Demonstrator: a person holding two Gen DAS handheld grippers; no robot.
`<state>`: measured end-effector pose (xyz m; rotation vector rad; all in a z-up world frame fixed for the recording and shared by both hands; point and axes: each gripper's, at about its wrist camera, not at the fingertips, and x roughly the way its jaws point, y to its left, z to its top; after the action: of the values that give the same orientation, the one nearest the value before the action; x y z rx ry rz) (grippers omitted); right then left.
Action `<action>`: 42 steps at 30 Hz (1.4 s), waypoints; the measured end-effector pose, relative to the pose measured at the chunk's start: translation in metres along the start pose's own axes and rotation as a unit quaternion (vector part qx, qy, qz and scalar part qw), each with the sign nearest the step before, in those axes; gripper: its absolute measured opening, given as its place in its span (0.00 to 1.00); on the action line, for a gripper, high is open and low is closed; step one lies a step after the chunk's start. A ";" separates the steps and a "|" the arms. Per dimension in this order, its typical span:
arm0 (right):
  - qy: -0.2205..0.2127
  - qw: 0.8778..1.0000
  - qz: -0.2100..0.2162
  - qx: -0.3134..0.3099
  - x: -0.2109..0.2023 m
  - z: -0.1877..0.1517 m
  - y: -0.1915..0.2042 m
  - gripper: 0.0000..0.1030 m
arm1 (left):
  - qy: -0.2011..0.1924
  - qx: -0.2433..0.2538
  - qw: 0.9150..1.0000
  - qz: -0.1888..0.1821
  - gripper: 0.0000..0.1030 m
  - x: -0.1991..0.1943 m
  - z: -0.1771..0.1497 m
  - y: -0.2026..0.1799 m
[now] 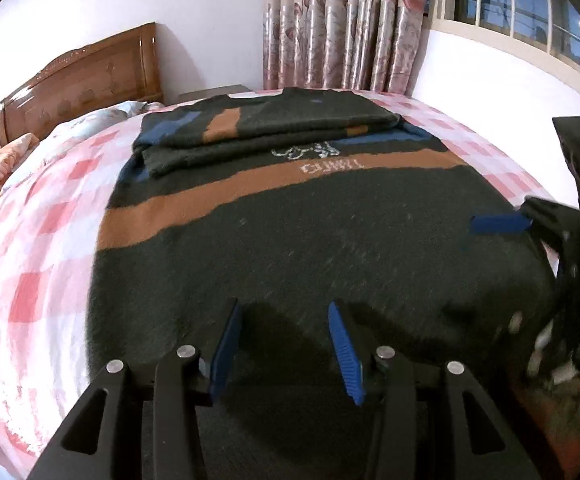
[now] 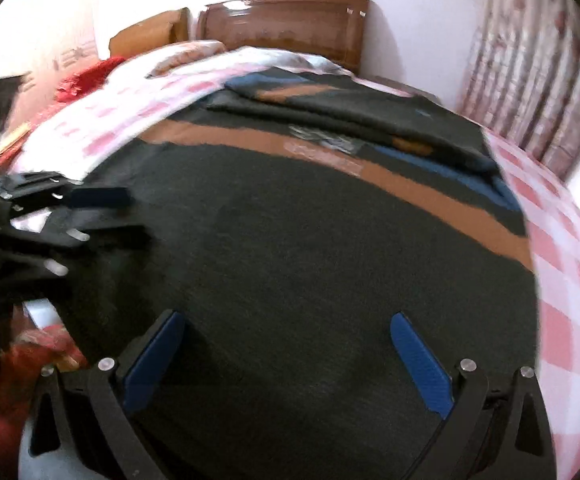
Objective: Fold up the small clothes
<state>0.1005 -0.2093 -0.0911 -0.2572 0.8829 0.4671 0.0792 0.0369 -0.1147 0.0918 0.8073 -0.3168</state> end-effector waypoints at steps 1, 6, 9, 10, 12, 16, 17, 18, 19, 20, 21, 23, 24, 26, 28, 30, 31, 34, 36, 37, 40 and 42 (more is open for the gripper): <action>0.008 1.000 -0.005 0.007 -0.003 -0.006 -0.009 1.00 | 0.000 -0.005 1.000 0.003 0.46 -0.005 -0.004 0.006; 0.011 0.998 -0.035 0.047 -0.029 -0.041 -0.049 1.00 | -0.006 -0.033 0.999 0.006 0.43 -0.032 -0.029 0.036; 0.007 0.998 -0.040 0.051 -0.037 -0.052 -0.058 1.00 | -0.012 -0.046 0.999 0.017 0.43 -0.039 -0.038 0.047; 0.007 0.998 -0.042 0.045 -0.038 -0.053 -0.057 1.00 | -0.012 -0.045 0.999 0.014 0.43 -0.040 -0.038 0.048; 0.013 0.998 -0.045 0.044 -0.038 -0.052 -0.057 1.00 | -0.007 -0.035 0.999 0.023 0.43 -0.038 -0.036 0.045; 0.024 0.997 -0.048 0.052 -0.039 -0.043 -0.057 1.00 | 0.008 -0.047 0.999 0.008 0.41 -0.036 -0.026 0.044; 0.019 0.997 -0.053 0.050 -0.040 -0.037 -0.056 1.00 | 0.010 -0.047 0.999 -0.001 0.41 -0.033 -0.018 0.044; 0.013 0.997 -0.055 0.046 -0.039 -0.031 -0.054 1.00 | 0.010 -0.042 0.999 0.004 0.41 -0.030 -0.007 0.043; 0.004 0.997 -0.060 0.042 -0.036 -0.015 -0.054 1.00 | 0.004 -0.034 0.999 0.009 0.41 -0.028 0.005 0.040; -0.006 0.997 -0.064 0.040 -0.033 -0.002 -0.052 1.00 | -0.006 -0.024 1.000 0.007 0.41 -0.023 0.023 0.035; -0.020 0.997 -0.062 0.037 -0.030 0.011 -0.050 1.00 | -0.013 -0.018 1.000 0.000 0.41 -0.016 0.038 0.032; -0.033 0.998 -0.041 0.031 -0.010 0.048 -0.049 1.00 | -0.013 -0.017 1.000 -0.005 0.41 0.011 0.076 0.029; -0.021 0.998 -0.042 0.036 0.009 0.066 -0.050 1.00 | -0.004 -0.018 1.000 -0.001 0.41 0.029 0.091 0.029; 0.002 0.998 -0.047 0.049 0.037 0.086 -0.056 1.00 | 0.028 -0.018 0.999 0.006 0.41 0.067 0.111 0.030; 0.036 0.997 -0.050 0.048 0.062 0.091 -0.061 1.00 | 0.029 -0.021 0.999 0.007 0.43 0.086 0.112 0.035; 0.032 0.996 -0.034 0.070 0.062 0.083 -0.074 1.00 | 0.033 -0.019 0.999 0.008 0.42 0.081 0.103 0.041; 0.033 0.996 -0.045 0.065 0.056 0.074 -0.078 1.00 | 0.037 -0.012 0.999 0.020 0.43 0.075 0.093 0.044; 0.041 0.996 -0.041 0.069 0.029 0.037 -0.097 1.00 | 0.036 -0.002 0.999 0.016 0.44 0.047 0.058 0.064; 0.037 0.996 -0.042 0.076 0.005 0.006 -0.108 1.00 | 0.029 -0.003 0.999 0.020 0.44 0.025 0.030 0.079; 0.027 0.996 -0.049 0.066 -0.006 -0.006 -0.108 1.00 | 0.026 -0.006 0.999 0.022 0.44 0.016 0.018 0.085; 0.032 0.991 -0.046 0.120 -0.029 -0.041 -0.116 1.00 | 0.014 -0.012 0.999 0.038 0.38 -0.011 -0.001 0.087; 0.023 0.988 -0.059 0.144 -0.047 -0.059 -0.115 1.00 | 0.007 -0.040 0.998 0.040 0.35 -0.030 -0.010 0.091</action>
<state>0.0912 -0.3463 -0.0876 -0.0547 0.9619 0.2200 0.0813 0.1326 -0.1034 0.0521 0.8274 -0.2077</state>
